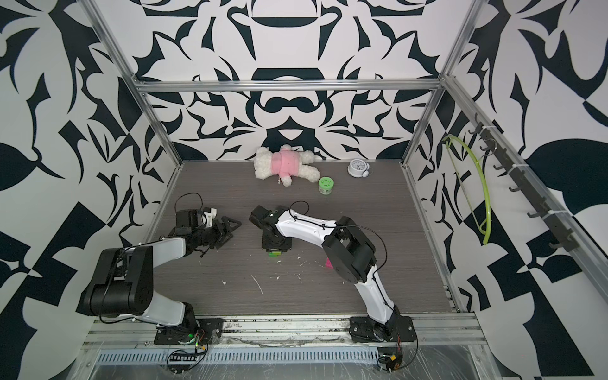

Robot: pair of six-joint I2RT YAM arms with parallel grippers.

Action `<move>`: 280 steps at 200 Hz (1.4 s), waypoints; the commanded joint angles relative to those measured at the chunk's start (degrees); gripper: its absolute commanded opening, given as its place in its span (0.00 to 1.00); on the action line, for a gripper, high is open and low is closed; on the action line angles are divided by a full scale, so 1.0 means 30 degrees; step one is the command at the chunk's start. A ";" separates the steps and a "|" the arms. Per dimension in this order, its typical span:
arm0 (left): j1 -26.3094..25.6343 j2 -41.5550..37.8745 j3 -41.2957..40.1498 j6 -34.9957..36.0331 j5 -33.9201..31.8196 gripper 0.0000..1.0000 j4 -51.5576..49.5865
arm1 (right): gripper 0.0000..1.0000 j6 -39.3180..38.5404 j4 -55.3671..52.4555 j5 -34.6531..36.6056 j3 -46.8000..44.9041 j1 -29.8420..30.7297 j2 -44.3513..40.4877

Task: Assemble the letter y with lego
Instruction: Assemble the lego brick with the lego brick.

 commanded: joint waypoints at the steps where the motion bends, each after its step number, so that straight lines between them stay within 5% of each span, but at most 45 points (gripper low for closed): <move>1: -0.0042 0.0266 0.0299 0.0031 -0.0207 0.86 -0.0446 | 0.12 0.0343 -0.2216 0.0839 0.0217 0.0003 0.1416; 41: -0.0109 0.0382 0.0297 0.0044 -0.0324 0.86 -0.0504 | 0.12 -0.0277 -0.2579 0.1120 0.0974 0.0285 0.2199; 116: -0.0373 0.0531 0.0338 0.0066 -0.0324 0.86 -0.0423 | 0.30 -0.0613 -0.1698 0.1223 0.1863 0.0407 0.1136; 222: -0.0356 0.0383 0.0313 0.0138 -0.0339 0.86 -0.0446 | 0.43 -0.0408 -0.1243 0.1237 0.1753 0.0371 0.0122; 280: -0.0356 0.0383 0.0360 0.0147 -0.0368 0.86 -0.0446 | 0.43 -0.0379 -0.1155 0.1500 0.1792 0.0395 -0.0374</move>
